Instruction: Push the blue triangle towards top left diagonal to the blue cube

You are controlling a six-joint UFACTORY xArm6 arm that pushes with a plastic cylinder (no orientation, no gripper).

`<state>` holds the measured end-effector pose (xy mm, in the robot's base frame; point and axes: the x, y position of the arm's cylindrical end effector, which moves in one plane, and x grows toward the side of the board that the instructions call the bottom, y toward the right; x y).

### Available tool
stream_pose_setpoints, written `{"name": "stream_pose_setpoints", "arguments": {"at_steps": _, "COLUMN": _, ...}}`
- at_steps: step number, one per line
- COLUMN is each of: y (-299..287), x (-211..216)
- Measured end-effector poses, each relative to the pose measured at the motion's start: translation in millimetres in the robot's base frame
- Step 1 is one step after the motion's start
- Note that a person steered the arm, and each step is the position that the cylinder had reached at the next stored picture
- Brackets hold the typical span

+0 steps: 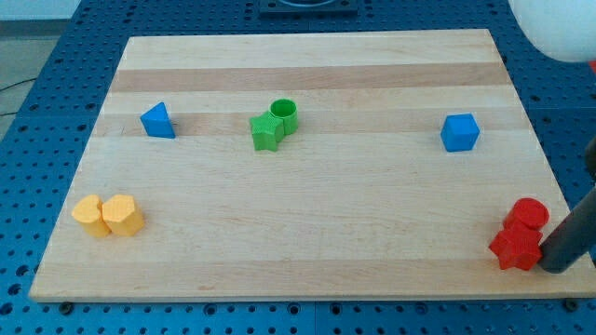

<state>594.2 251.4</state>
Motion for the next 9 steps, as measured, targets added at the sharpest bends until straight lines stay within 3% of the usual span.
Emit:
{"name": "stream_pose_setpoints", "arguments": {"at_steps": 3, "y": -55, "x": 25}}
{"name": "stream_pose_setpoints", "arguments": {"at_steps": 4, "y": -100, "x": 24}}
{"name": "stream_pose_setpoints", "arguments": {"at_steps": 6, "y": -110, "x": 23}}
{"name": "stream_pose_setpoints", "arguments": {"at_steps": 7, "y": -101, "x": 1}}
{"name": "stream_pose_setpoints", "arguments": {"at_steps": 8, "y": -129, "x": -15}}
{"name": "stream_pose_setpoints", "arguments": {"at_steps": 9, "y": -202, "x": -25}}
